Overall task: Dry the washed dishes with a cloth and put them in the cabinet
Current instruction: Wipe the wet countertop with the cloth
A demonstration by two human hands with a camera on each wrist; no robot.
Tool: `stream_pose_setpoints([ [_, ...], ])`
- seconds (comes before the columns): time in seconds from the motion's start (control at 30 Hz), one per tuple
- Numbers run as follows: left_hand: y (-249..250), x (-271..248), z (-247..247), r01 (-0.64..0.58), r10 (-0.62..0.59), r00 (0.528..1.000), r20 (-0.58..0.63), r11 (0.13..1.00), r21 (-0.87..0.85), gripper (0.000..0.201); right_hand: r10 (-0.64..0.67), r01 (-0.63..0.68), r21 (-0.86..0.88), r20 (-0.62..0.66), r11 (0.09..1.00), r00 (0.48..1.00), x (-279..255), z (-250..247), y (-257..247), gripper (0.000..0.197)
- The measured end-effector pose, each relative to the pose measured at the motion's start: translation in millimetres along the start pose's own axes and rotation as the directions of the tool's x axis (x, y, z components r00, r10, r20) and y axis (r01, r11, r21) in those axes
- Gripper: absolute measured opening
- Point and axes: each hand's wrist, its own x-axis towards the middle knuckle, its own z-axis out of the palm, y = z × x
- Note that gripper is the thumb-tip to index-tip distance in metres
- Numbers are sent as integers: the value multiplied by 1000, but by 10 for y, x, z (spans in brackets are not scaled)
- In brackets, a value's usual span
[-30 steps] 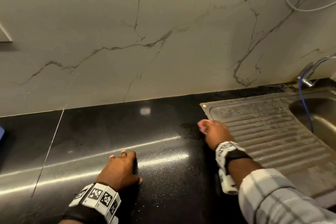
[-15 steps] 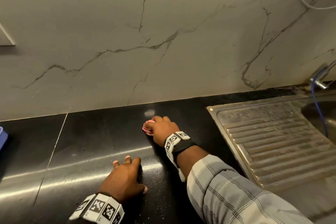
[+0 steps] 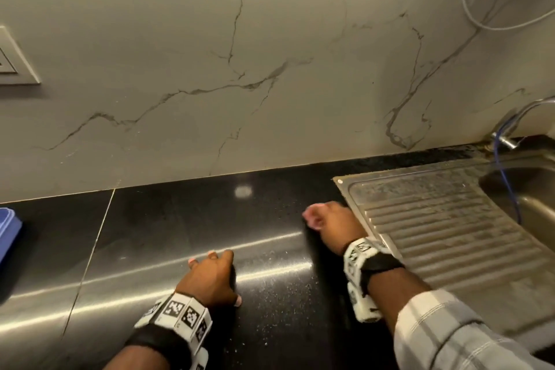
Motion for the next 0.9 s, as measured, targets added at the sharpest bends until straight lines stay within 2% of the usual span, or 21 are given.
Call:
stream_pose_setpoints([
  [0.07,20,-72,-35,-2,2,1000,-28,1000,-2,64,-114,129,-111,132,985,985,-155,186,-341,54],
  [0.13,17,-159,-34,-5,2,998,-57,999,-48,57,-133,154,-131,161,979,978,-300,240,-348,55],
  [0.2,34,-286,-45,-8,-6,995,-95,989,-145,51,-67,76,-95,100,993,993,-458,152,-36,49],
  [0.27,23,-453,-38,-7,-27,991,-132,969,-248,54,76,-73,-117,18,990,997,-626,-15,441,39],
  [0.37,-119,-785,29,-34,-33,973,-227,958,-286,47,302,-306,-89,-50,948,952,-939,-272,876,25],
  [0.43,-266,-1019,135,-36,-38,966,-257,960,-276,43,337,-342,-15,-146,939,930,-1145,-337,823,29],
  [0.53,-460,-1339,314,9,-81,967,-243,959,-284,46,220,-194,162,-163,968,962,-1478,-301,310,36],
  [0.67,-664,-1621,545,111,-166,968,-189,956,-273,49,-108,159,270,-193,950,975,-1912,13,-612,37],
  [0.73,-751,-1732,655,145,-198,964,-177,951,-272,49,-263,281,251,-105,926,959,-2121,273,-1079,38],
  [0.8,-852,-1833,718,127,-178,966,-186,958,-256,48,-367,376,156,-86,913,926,-2296,503,-1509,40],
  [0.9,-1051,-1946,790,115,-155,972,-176,969,-220,45,-415,419,45,-83,907,906,-2463,758,-2017,40],
])
